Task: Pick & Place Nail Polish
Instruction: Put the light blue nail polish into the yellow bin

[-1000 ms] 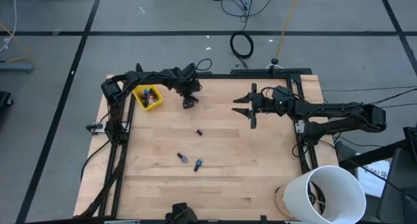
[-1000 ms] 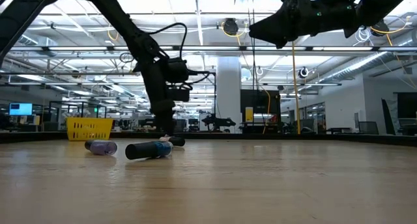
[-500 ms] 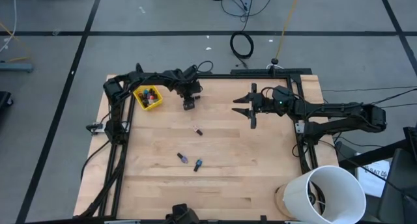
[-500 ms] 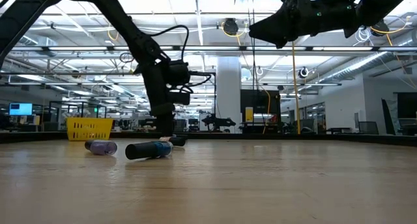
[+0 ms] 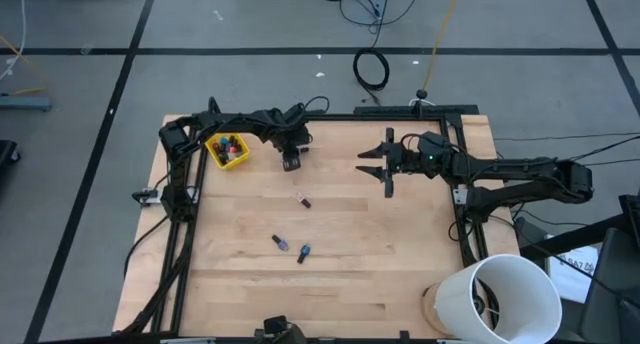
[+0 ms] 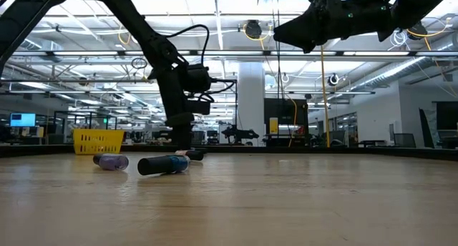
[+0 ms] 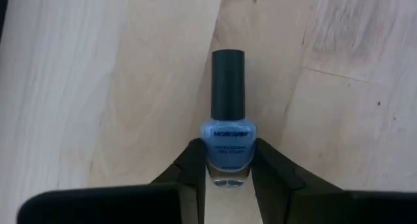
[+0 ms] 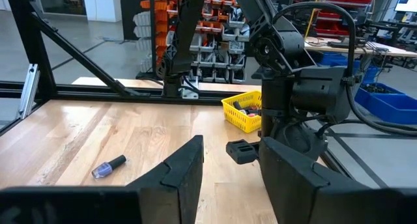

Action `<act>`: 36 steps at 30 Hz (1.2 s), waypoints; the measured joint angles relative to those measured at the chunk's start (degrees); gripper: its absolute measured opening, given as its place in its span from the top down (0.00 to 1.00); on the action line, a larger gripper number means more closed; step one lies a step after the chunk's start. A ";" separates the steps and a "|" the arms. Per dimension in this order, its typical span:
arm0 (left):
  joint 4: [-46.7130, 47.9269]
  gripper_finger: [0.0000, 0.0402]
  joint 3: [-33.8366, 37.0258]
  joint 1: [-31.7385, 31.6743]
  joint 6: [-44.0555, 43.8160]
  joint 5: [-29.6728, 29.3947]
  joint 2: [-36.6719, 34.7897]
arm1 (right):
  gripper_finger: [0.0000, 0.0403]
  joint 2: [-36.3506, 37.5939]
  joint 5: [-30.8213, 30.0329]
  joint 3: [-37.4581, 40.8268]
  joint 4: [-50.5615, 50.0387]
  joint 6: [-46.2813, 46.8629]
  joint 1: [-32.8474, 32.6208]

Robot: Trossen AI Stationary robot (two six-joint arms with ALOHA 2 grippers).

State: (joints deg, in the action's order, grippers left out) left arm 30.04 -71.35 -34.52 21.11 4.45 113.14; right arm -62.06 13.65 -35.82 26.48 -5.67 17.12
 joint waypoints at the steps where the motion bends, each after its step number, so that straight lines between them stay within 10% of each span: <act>1: 0.02 0.81 0.00 0.04 -0.56 -0.02 0.00 | 0.65 0.00 0.00 0.01 0.02 0.01 0.00; 16: 4.02 0.80 0.20 3.81 -1.99 -0.69 -1.25 | 0.65 0.00 -0.02 -0.02 -0.17 0.07 0.00; 27: 8.03 0.47 -1.40 9.07 -5.98 -11.77 -1.73 | 0.65 0.00 -0.04 -0.02 -0.20 0.39 0.00; 36: 7.41 0.39 -5.56 9.90 -3.81 -7.44 -1.79 | 0.65 0.00 -0.04 -0.02 -0.20 0.35 0.00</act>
State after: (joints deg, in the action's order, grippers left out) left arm 37.45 -76.92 -24.62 17.30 -3.00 111.35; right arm -62.06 13.61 -35.83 26.28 -5.32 17.12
